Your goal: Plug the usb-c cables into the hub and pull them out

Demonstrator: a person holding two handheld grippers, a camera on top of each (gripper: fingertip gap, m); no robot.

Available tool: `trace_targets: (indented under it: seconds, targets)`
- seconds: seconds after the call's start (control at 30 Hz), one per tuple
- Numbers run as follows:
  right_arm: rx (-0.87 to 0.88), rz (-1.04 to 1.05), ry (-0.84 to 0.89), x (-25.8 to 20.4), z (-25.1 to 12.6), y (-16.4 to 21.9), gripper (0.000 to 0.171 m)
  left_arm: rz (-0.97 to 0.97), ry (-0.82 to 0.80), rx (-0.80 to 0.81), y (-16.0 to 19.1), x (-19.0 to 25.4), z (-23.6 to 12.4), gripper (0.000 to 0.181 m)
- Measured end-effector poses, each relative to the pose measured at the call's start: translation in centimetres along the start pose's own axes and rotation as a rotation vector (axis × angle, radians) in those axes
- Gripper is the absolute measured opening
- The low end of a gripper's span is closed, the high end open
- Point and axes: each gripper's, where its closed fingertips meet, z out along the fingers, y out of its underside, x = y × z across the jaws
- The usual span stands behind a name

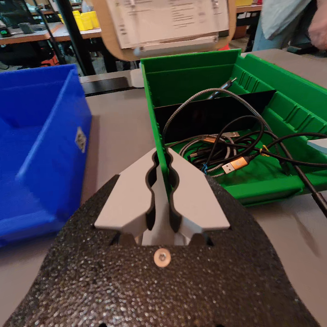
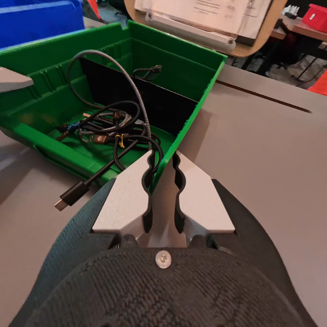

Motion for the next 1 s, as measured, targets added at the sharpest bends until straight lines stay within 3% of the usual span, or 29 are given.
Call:
trace_targets:
  seconds: [0.1,0.13,0.23,0.27,0.37,0.43,0.5,0.6,0.77,0.87,1.0]
  targets:
    - [0.028,-0.016,-0.008,-2.6,1.0,-0.8,0.021,-0.012,-0.027,0.001,0.6,-2.8,-1.4,0.005]
    - [0.023,-0.043,-0.010,-3.1,1.0,-0.9,0.030,0.002,-0.013,-0.004,0.7,-3.1,-1.7,0.007]
    - [0.050,-0.039,0.026,-3.0,-0.6,-2.6,0.078,0.052,0.062,-0.004,-0.2,-3.3,-3.5,0.024]
    - [0.106,-0.041,0.044,-2.9,-1.9,-4.2,0.082,0.075,0.106,0.029,-1.2,-3.2,-4.7,0.033]
    - [0.310,-0.016,-0.035,-6.2,-5.5,-10.1,0.083,0.021,0.097,0.193,-5.3,-6.8,-8.3,0.041]
    - [0.338,-0.001,-0.175,-11.6,-5.9,-12.1,0.087,-0.048,-0.049,0.224,-6.7,-13.0,-9.9,0.050]
    - [0.364,0.019,-0.295,-17.7,-4.9,-12.9,0.087,-0.085,-0.246,0.241,-6.1,-20.1,-11.2,0.062]
    - [0.341,0.087,-0.358,-24.6,-1.9,-12.5,0.083,-0.140,-0.327,0.187,-2.8,-26.5,-11.1,0.077]
    - [0.207,0.159,-0.287,-29.3,3.3,-10.6,0.085,-0.300,-0.215,0.210,0.0,-29.2,-9.6,0.077]
    - [0.212,0.198,-0.222,-29.5,4.6,-10.7,0.068,-0.229,-0.274,0.149,1.5,-30.1,-9.0,0.077]
    - [0.199,0.264,-0.150,-28.5,6.5,-10.9,0.061,-0.097,-0.355,0.081,2.6,-30.7,-8.1,0.082]
